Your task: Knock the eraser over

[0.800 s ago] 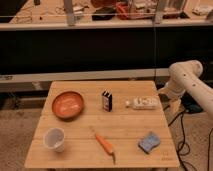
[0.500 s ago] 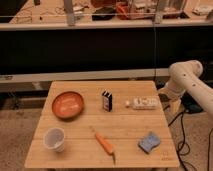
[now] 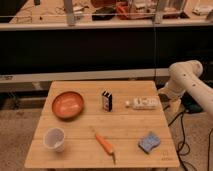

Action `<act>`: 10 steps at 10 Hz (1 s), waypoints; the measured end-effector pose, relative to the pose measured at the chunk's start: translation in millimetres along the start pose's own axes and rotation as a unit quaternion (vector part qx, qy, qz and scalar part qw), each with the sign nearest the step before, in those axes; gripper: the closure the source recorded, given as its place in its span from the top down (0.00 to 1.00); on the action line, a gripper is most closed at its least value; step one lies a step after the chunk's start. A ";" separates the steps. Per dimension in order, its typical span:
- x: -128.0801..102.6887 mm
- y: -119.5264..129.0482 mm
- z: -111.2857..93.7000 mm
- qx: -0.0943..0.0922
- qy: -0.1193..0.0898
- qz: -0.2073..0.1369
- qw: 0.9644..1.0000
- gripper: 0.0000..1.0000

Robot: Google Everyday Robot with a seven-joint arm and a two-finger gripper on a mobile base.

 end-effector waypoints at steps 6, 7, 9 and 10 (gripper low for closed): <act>-0.1 0.0 0.1 0.000 0.000 0.000 1.000 0.80; -1.6 -2.1 0.9 0.002 0.001 -0.004 1.000 0.80; -28.0 -28.1 4.0 0.013 0.002 -0.030 0.999 0.80; -40.2 -38.7 5.0 0.017 0.003 -0.039 0.999 0.80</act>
